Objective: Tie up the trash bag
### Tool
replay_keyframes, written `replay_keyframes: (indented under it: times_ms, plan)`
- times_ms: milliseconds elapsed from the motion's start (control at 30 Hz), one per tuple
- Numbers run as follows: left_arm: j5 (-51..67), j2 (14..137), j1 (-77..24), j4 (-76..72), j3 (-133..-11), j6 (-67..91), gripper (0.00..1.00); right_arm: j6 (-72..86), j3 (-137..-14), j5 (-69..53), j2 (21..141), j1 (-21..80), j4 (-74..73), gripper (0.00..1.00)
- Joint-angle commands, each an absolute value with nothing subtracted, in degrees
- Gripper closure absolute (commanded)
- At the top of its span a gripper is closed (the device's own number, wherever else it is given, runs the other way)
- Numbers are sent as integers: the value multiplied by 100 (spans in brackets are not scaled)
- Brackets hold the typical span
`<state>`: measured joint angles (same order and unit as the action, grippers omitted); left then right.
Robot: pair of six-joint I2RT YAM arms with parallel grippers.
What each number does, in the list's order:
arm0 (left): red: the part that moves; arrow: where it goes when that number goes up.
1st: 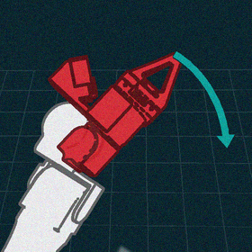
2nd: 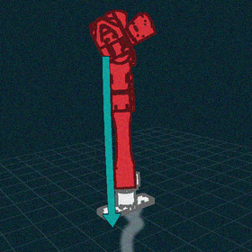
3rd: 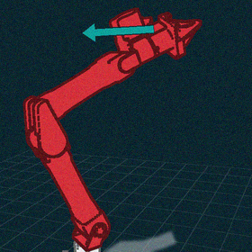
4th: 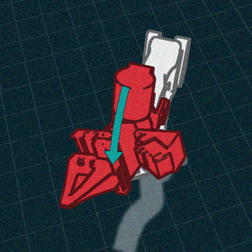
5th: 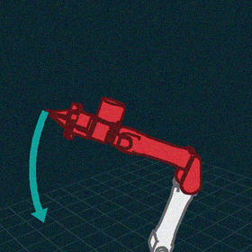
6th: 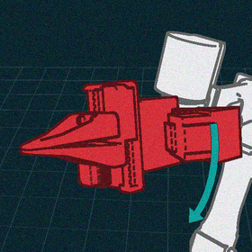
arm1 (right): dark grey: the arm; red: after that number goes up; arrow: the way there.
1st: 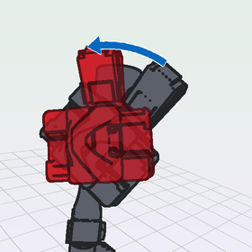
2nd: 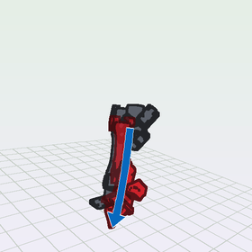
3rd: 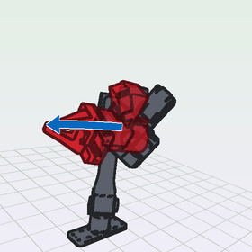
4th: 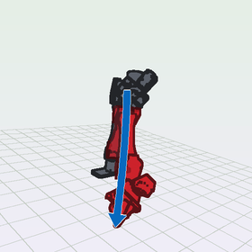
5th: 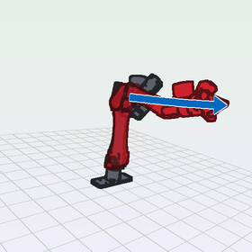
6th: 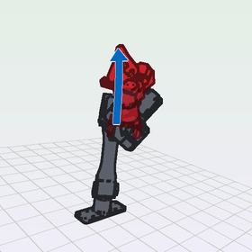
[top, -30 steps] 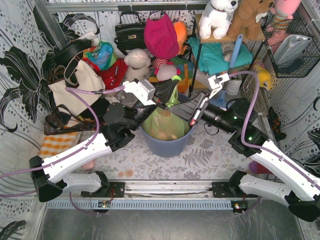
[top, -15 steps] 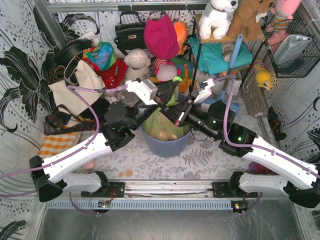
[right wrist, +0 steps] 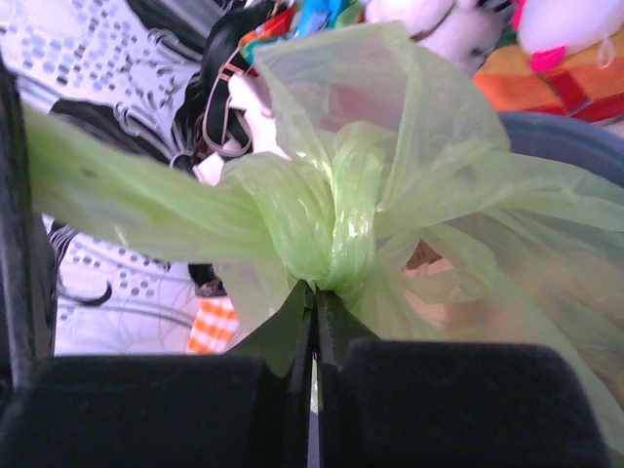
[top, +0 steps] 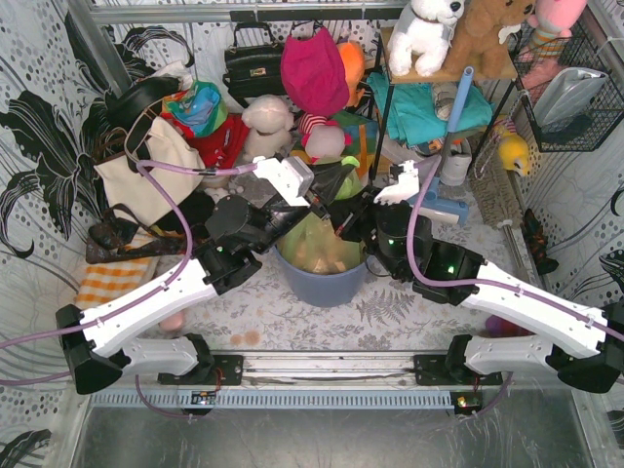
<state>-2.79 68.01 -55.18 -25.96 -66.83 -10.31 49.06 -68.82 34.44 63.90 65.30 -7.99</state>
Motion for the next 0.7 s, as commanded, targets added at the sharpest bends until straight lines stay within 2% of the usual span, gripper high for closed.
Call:
replay_keyframes:
  times_ms: [0, 667]
  plan:
    - [0, 6673, -5490, -2431, -6931, -943, 100, 5046, -6810, 4368, 6299, 6581, -640, 100]
    - [267, 6499, -5485, -2028, -6938, -703, 100, 4631, -6390, 5541, 6778, 6594, 1131, 100]
